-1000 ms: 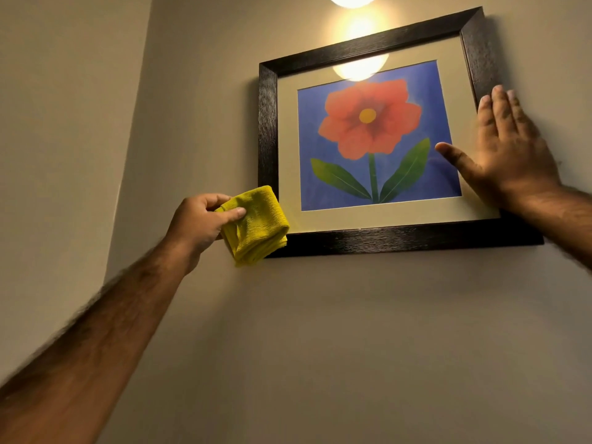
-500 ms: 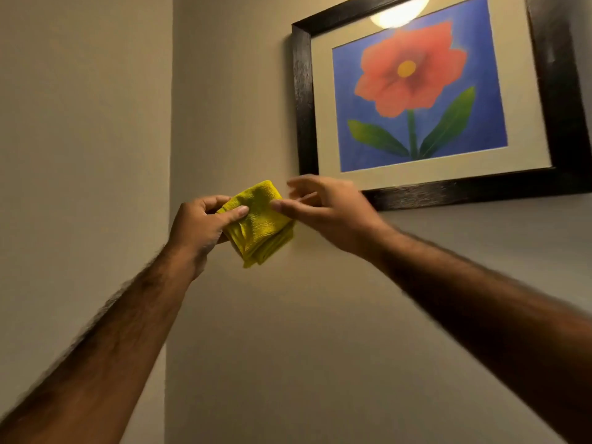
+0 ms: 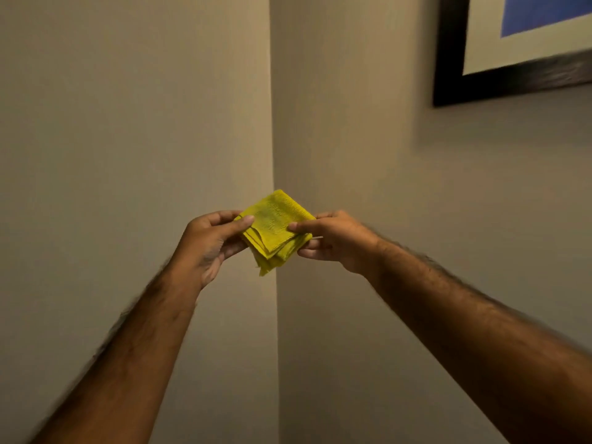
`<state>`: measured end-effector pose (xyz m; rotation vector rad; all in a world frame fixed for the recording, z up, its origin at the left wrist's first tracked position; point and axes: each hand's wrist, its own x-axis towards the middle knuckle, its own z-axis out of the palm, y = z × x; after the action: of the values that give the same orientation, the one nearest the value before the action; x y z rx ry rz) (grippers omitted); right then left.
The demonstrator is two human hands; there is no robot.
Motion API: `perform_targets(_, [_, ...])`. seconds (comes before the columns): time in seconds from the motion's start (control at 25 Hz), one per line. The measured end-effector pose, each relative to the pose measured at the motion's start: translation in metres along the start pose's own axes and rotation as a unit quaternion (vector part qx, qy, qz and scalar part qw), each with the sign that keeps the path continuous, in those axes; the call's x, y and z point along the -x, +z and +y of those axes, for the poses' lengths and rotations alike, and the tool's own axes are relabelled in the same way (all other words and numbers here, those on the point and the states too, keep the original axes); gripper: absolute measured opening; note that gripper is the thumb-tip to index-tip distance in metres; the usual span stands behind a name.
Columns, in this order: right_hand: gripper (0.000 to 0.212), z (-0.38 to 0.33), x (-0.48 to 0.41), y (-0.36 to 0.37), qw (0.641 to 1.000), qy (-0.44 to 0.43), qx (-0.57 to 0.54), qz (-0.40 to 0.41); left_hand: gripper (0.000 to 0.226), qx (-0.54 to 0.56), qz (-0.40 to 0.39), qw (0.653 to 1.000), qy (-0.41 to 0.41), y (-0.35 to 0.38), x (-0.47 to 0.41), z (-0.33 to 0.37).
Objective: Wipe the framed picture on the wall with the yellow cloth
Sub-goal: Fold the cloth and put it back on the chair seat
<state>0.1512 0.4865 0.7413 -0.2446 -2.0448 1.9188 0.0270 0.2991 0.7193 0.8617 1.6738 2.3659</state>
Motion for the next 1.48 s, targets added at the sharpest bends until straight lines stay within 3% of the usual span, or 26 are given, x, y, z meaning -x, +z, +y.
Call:
perform_targets(0.24, [0.037,0.128,-0.038,0.081,0.989,0.119,-0.036,-0.085,0.015,-0.037,0.098,0.989,-0.104,-0.125,0.059,-0.097])
perform_targets(0.52, [0.042,0.295,-0.067,0.189,0.945,0.284,-0.048,-0.156,0.012,-0.087,0.194,0.953,-0.215,-0.255,0.127,-0.216])
perform_targets(0.76, [0.014,0.464,-0.055,0.252,0.899,0.395,-0.017,-0.187,0.020,-0.097,0.256,0.898,-0.344,-0.334,0.203,-0.345])
perform_targets(0.92, [0.029,0.570,-0.031,0.280,0.867,0.456,0.008,-0.199,0.028,-0.119,0.265,0.860,-0.421,-0.370,0.258,-0.429])
perform_targets(1.04, [0.020,0.643,-0.008,0.297,0.843,0.500,0.034,-0.198,0.032,-0.125,0.266,0.830,-0.473,-0.394,0.298,-0.490])
perform_targets(1.2, [0.031,0.732,0.023,0.310,0.825,0.533,0.059,-0.179,0.032,-0.140,0.252,0.794,-0.535,-0.417,0.348,-0.566])
perform_targets(1.48, [0.008,0.852,0.073,0.325,0.811,0.561,0.084,-0.142,0.028,-0.245,0.221,0.739,-0.587,-0.436,0.416,-0.670])
